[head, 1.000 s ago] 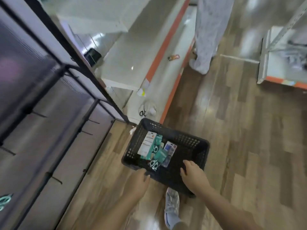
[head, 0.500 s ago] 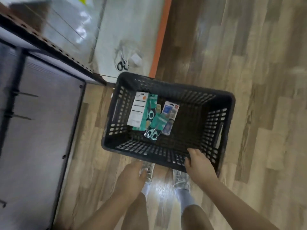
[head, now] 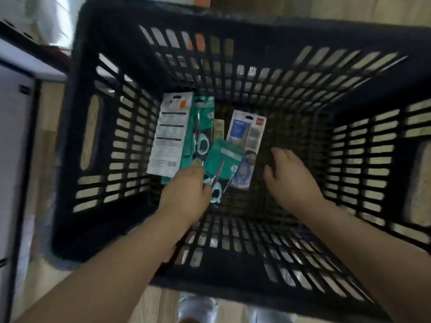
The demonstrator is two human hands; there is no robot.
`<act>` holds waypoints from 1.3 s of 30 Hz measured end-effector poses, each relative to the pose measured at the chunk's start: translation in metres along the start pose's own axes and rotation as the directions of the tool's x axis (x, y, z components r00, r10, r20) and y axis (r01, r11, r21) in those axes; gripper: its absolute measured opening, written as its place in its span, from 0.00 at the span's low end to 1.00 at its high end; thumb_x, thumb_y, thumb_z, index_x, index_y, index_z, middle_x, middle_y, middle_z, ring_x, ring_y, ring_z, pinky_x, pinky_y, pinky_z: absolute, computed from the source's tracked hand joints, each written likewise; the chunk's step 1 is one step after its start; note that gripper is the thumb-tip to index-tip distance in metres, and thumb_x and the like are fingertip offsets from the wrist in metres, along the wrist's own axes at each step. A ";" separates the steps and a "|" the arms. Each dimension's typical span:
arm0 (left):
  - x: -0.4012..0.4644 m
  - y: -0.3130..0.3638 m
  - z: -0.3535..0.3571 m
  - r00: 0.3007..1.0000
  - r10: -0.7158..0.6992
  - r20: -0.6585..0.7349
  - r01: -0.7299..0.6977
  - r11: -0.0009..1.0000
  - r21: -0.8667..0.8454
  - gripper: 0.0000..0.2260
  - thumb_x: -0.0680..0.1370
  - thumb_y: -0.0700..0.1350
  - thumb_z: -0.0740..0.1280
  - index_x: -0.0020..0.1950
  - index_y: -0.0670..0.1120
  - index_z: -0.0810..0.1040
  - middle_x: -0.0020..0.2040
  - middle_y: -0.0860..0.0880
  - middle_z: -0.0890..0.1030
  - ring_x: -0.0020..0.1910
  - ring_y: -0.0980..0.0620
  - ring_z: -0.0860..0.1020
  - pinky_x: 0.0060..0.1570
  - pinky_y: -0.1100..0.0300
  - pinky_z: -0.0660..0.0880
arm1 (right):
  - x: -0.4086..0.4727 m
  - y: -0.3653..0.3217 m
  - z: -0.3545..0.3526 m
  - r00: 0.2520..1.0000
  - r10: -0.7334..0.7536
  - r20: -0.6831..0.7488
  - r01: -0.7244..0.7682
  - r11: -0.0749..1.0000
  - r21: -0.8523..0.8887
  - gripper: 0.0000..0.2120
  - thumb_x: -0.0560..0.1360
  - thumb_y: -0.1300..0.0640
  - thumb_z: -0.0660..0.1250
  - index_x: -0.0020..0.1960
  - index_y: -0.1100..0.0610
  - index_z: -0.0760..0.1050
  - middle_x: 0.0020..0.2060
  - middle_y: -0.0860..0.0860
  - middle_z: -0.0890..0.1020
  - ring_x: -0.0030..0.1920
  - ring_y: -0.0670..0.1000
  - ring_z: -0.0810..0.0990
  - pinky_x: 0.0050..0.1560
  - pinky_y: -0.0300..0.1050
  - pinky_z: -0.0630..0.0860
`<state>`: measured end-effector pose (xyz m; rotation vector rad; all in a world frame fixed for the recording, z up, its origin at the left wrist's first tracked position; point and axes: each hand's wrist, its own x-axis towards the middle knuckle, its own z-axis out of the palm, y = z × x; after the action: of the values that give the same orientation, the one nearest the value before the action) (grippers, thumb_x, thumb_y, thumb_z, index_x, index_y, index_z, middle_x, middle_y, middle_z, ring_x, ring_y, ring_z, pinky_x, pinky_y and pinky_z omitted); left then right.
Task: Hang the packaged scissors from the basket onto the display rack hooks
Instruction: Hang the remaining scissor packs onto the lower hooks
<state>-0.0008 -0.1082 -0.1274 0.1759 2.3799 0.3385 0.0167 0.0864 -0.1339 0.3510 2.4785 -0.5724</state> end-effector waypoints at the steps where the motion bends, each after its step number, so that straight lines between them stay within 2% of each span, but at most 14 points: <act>1: 0.014 -0.001 0.006 1.000 0.016 -0.004 -0.016 1.000 0.011 0.14 0.81 0.47 0.58 0.63 0.42 0.71 0.60 0.44 0.74 0.59 0.46 0.71 0.56 0.52 0.71 | 0.014 0.001 0.005 1.000 0.004 -0.023 -0.003 1.000 0.014 0.21 0.80 0.54 0.57 0.71 0.60 0.63 0.66 0.57 0.70 0.64 0.56 0.69 0.62 0.50 0.70; 4: 0.053 -0.002 0.022 0.995 0.085 -0.051 -0.082 0.995 0.048 0.14 0.80 0.47 0.59 0.63 0.42 0.69 0.61 0.44 0.72 0.61 0.46 0.69 0.55 0.55 0.68 | 0.054 0.008 0.020 0.996 -0.017 -0.088 0.019 1.000 0.024 0.20 0.79 0.55 0.58 0.70 0.60 0.64 0.64 0.58 0.71 0.62 0.56 0.71 0.59 0.49 0.71; 8: 0.103 -0.002 0.034 0.973 0.185 -0.141 -0.173 0.981 0.091 0.16 0.79 0.48 0.60 0.63 0.41 0.68 0.62 0.44 0.71 0.60 0.47 0.68 0.56 0.56 0.66 | 0.101 0.020 0.033 0.989 -0.043 -0.139 0.043 0.999 -0.002 0.23 0.79 0.53 0.59 0.72 0.58 0.61 0.66 0.56 0.68 0.64 0.56 0.69 0.63 0.52 0.70; 12: 0.132 -0.007 0.029 0.942 0.236 -0.238 -0.207 0.969 0.137 0.22 0.80 0.49 0.59 0.71 0.42 0.62 0.70 0.45 0.65 0.70 0.47 0.62 0.64 0.60 0.59 | 0.124 0.022 0.036 0.994 -0.018 -0.111 0.011 0.998 -0.059 0.27 0.78 0.51 0.60 0.74 0.55 0.57 0.69 0.54 0.65 0.67 0.54 0.65 0.65 0.51 0.68; 15: 0.136 -0.021 0.019 0.920 0.278 -0.277 -0.225 0.952 0.210 0.25 0.80 0.50 0.59 0.75 0.42 0.57 0.75 0.45 0.59 0.74 0.49 0.56 0.69 0.61 0.53 | 0.128 0.016 0.025 0.976 -0.192 -0.104 0.157 0.948 -0.276 0.30 0.79 0.50 0.60 0.76 0.55 0.51 0.72 0.52 0.60 0.70 0.54 0.61 0.68 0.49 0.65; 17: 0.136 -0.032 0.015 0.912 0.270 -0.308 -0.200 0.950 0.242 0.26 0.80 0.51 0.59 0.75 0.42 0.56 0.76 0.45 0.57 0.75 0.49 0.54 0.71 0.61 0.51 | 0.126 0.011 0.018 0.961 -0.268 -0.065 0.231 0.910 -0.346 0.31 0.79 0.49 0.58 0.76 0.55 0.49 0.73 0.52 0.58 0.71 0.54 0.59 0.69 0.49 0.63; 21: 0.136 -0.052 0.016 0.929 0.075 -0.361 0.004 0.977 0.214 0.31 0.80 0.53 0.60 0.76 0.40 0.51 0.77 0.43 0.51 0.75 0.46 0.51 0.72 0.57 0.50 | 0.112 -0.002 0.020 0.905 -0.425 0.023 0.390 0.805 -0.448 0.30 0.80 0.49 0.56 0.76 0.55 0.48 0.73 0.52 0.58 0.71 0.53 0.60 0.69 0.49 0.63; 24: 0.133 -0.058 0.018 0.941 -0.133 -0.311 0.161 0.985 0.066 0.35 0.78 0.57 0.61 0.75 0.39 0.52 0.75 0.40 0.54 0.74 0.42 0.54 0.71 0.52 0.55 | 0.096 -0.014 0.033 0.851 -0.510 0.126 0.503 0.722 -0.475 0.31 0.78 0.47 0.58 0.76 0.55 0.49 0.73 0.53 0.58 0.71 0.55 0.61 0.68 0.51 0.64; 27: 0.135 -0.055 0.023 0.929 -0.253 -0.270 0.248 0.967 -0.053 0.39 0.75 0.63 0.61 0.75 0.40 0.54 0.74 0.41 0.56 0.73 0.42 0.55 0.71 0.50 0.58 | 0.090 -0.022 0.054 0.778 -0.579 0.242 0.615 0.624 -0.483 0.35 0.77 0.43 0.60 0.76 0.55 0.48 0.75 0.54 0.56 0.73 0.55 0.57 0.71 0.55 0.61; 29: 0.144 -0.053 0.025 0.907 -0.309 -0.287 0.286 0.951 -0.119 0.39 0.75 0.67 0.58 0.75 0.41 0.55 0.74 0.42 0.57 0.73 0.41 0.56 0.70 0.47 0.59 | 0.089 -0.027 0.065 0.704 -0.634 0.319 0.694 0.520 -0.498 0.39 0.76 0.40 0.61 0.76 0.56 0.46 0.75 0.54 0.53 0.74 0.55 0.53 0.72 0.54 0.58; 32: 0.153 -0.055 0.023 0.868 -0.386 -0.311 0.332 0.919 -0.212 0.37 0.76 0.66 0.56 0.74 0.41 0.58 0.73 0.40 0.60 0.72 0.40 0.58 0.68 0.46 0.61 | 0.094 -0.027 0.074 0.613 -0.668 0.422 0.754 0.335 -0.565 0.44 0.74 0.40 0.64 0.77 0.57 0.43 0.76 0.55 0.48 0.76 0.56 0.48 0.73 0.55 0.54; 36: 0.152 -0.060 0.024 0.845 -0.412 -0.341 0.342 0.906 -0.248 0.35 0.76 0.65 0.58 0.72 0.41 0.61 0.72 0.42 0.64 0.71 0.42 0.60 0.67 0.47 0.61 | 0.106 -0.026 0.071 0.601 -0.662 0.447 0.756 0.292 -0.585 0.46 0.73 0.44 0.67 0.77 0.56 0.42 0.77 0.54 0.46 0.76 0.56 0.47 0.73 0.56 0.55; 39: 0.150 -0.059 0.025 0.830 -0.417 -0.369 0.329 0.902 -0.279 0.34 0.74 0.64 0.61 0.71 0.42 0.63 0.70 0.42 0.65 0.69 0.42 0.62 0.66 0.48 0.62 | 0.111 -0.028 0.075 0.582 -0.685 0.438 0.756 0.256 -0.603 0.47 0.71 0.44 0.70 0.77 0.58 0.44 0.75 0.57 0.51 0.75 0.58 0.52 0.72 0.56 0.59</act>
<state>-0.0962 -0.1274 -0.2581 -0.5125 2.7042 0.4643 -0.0478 0.0401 -0.2449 -1.2220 2.3973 0.1997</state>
